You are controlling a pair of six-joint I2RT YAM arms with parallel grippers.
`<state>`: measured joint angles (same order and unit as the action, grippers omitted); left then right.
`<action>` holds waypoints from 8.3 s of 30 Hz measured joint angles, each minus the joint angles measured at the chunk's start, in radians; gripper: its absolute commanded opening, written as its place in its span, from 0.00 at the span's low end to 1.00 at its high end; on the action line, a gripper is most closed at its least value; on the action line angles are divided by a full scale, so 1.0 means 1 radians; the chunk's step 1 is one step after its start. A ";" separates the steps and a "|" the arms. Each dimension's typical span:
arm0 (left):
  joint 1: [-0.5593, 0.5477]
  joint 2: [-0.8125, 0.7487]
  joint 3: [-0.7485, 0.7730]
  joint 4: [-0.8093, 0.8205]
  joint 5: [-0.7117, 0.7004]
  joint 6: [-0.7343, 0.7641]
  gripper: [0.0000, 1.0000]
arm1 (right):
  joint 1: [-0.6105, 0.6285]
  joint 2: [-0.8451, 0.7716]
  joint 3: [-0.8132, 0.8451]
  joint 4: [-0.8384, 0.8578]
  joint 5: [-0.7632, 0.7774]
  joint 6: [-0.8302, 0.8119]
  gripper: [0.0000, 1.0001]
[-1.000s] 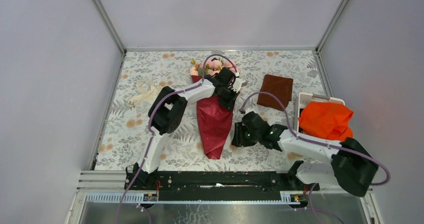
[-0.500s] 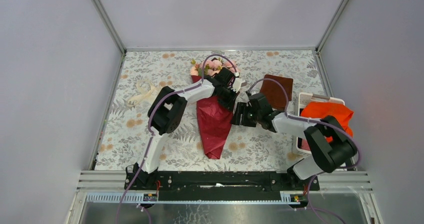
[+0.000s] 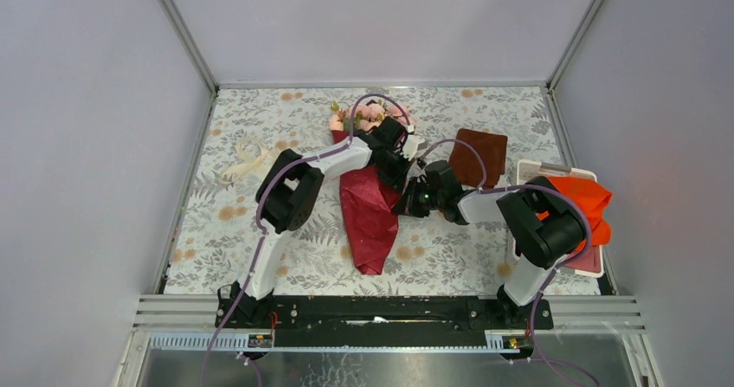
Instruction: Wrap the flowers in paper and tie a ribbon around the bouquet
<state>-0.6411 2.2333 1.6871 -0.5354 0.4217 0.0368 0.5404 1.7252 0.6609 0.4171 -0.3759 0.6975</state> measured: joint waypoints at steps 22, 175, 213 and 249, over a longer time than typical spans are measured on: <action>-0.087 -0.741 -0.552 0.023 0.066 0.390 0.32 | -0.004 0.001 -0.003 0.005 0.026 0.004 0.02; -0.237 -0.751 -0.790 0.196 -0.227 0.628 0.89 | -0.137 0.192 0.227 -0.037 -0.138 -0.080 0.00; 0.455 -1.035 0.217 -0.438 0.087 0.522 0.00 | -0.137 0.066 0.193 -0.204 -0.076 -0.115 0.00; -0.597 -0.808 -0.472 -0.686 0.088 0.740 0.00 | -0.137 0.162 0.673 -0.547 -0.050 -0.173 0.00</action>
<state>-1.2377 1.4258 1.2148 -1.2209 0.5098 0.7773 0.4038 1.8874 1.3342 -0.1303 -0.4263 0.5243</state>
